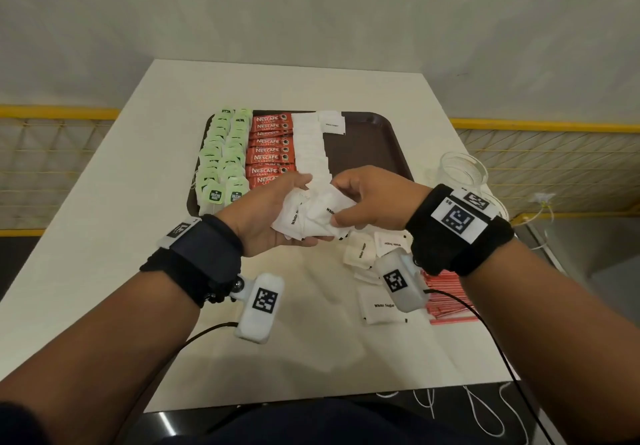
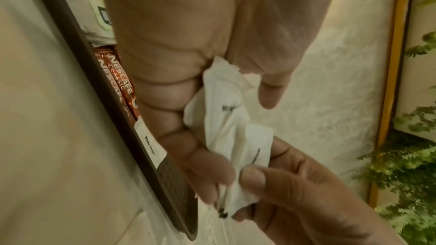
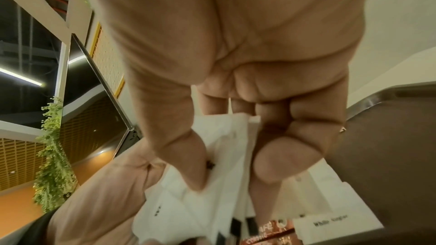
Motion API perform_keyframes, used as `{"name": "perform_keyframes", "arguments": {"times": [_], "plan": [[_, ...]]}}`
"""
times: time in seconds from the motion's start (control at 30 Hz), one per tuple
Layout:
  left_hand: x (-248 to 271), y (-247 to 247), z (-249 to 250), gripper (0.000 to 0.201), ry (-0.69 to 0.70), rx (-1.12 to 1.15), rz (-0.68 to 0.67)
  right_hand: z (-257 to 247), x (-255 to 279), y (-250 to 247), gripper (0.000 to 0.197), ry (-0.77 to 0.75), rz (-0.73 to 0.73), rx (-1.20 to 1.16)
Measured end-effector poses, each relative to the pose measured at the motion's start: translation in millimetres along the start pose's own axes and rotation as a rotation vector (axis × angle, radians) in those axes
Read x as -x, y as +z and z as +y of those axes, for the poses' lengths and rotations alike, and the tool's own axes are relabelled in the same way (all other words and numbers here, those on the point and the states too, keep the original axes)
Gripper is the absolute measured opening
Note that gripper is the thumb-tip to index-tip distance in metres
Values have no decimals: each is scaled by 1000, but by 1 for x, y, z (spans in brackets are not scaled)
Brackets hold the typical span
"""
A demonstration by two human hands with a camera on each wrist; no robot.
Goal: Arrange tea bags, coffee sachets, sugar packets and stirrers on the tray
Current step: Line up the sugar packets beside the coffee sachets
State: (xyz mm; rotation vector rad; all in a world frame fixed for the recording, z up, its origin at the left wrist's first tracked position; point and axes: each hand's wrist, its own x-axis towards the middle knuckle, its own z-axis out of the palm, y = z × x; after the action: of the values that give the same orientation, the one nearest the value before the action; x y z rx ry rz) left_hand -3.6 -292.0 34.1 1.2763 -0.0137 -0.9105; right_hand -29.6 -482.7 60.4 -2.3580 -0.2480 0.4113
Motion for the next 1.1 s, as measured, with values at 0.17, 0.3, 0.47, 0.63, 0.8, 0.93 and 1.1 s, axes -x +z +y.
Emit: {"name": "perform_keyframes", "arguments": {"times": [0.17, 0.3, 0.47, 0.63, 0.8, 0.93, 1.1], "plan": [[-16, -6, 7, 40, 66, -86, 35, -8, -24, -9, 23, -35, 20, 76], [-29, -22, 18, 37, 133, 0, 85, -6, -42, -17, 38, -12, 170, -27], [-46, -40, 33, 55, 241, 9, -8, -3, -64, -29, 29, -20, 247, -163], [-69, -47, 53, 40, 305, 54, 39, 3, -92, -42, 34, 84, 388, -312], [-94, -52, 70, 28, 341, 77, 97, 16, -119, -58, 19, 214, 421, -645], [-112, -63, 87, 26, 358, 91, 162, 39, -147, -84, 15, 249, 536, -739], [-127, -84, 98, 32, 298, 118, 256, 89, -176, -106, 18, 461, 528, -615]]}}
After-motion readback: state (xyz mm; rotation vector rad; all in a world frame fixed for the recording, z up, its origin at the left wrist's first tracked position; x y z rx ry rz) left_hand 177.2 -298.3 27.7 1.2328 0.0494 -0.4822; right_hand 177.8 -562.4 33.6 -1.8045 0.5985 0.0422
